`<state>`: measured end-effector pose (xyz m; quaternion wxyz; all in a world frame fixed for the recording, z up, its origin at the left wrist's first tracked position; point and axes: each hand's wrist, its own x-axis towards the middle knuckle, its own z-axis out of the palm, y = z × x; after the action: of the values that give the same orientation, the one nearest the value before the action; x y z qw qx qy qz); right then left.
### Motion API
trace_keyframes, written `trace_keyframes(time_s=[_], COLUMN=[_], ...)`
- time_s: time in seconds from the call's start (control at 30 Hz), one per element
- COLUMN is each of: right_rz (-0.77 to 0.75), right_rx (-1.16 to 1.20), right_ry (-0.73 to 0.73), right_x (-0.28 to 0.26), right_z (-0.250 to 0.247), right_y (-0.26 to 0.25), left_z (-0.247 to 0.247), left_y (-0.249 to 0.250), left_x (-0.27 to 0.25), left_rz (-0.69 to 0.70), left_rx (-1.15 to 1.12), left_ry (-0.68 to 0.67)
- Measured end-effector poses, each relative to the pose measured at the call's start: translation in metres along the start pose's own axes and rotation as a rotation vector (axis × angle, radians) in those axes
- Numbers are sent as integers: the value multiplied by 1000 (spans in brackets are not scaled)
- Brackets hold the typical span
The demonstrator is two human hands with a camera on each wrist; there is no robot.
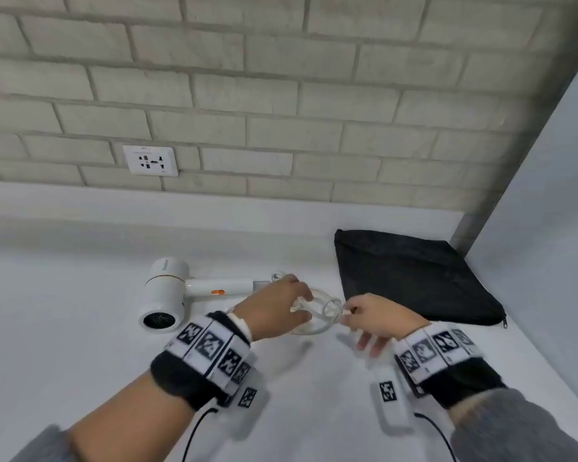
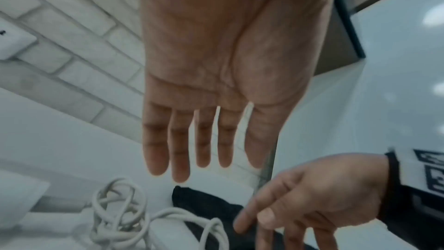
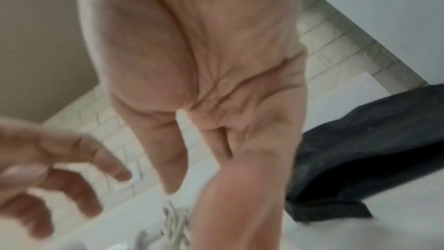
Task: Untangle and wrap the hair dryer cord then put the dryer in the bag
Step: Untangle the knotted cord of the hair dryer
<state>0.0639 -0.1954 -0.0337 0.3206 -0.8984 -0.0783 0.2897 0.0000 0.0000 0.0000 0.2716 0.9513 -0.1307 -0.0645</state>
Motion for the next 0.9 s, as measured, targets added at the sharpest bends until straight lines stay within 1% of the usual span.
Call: trace_keyframes(time_s=[0.07, 0.13, 0.2, 0.23, 0.33, 0.4, 0.5, 0.63, 0.77, 0.83, 0.9], right_rz=[56, 87, 80, 63, -61, -173, -252, -343, -381, -402, -404], right_rx=[74, 78, 41, 38, 83, 219, 451, 768, 869, 921, 1026], right_ry=[67, 32, 6, 17, 51, 56, 35, -125, -215, -218, -187], right_x=[15, 26, 32, 33, 29, 20, 1, -21, -34, -40, -44], right_z=[4, 9, 11, 11, 11, 11, 11, 16, 24, 28, 31], right_y=[-5, -9, -10, -8, -7, -14, -24, -32, -46, -53, -58], left_z=[3, 9, 15, 17, 23, 23, 9, -12, -15, -15, -14], left_y=[3, 5, 2, 0, -6, -9, -15, -19, -17, -17, -18], left_x=[19, 37, 52, 56, 62, 59, 47, 22, 0, -12, -26], left_rz=[-21, -30, -38, -34, -6, 7, 42, 84, 67, 59, 54], left_rx=[26, 53, 52, 55, 94, 89, -57, -357, -571, -682, -694], left_ry=[10, 6, 0, -7, -46, -66, -30, -16, 11, 65, 182])
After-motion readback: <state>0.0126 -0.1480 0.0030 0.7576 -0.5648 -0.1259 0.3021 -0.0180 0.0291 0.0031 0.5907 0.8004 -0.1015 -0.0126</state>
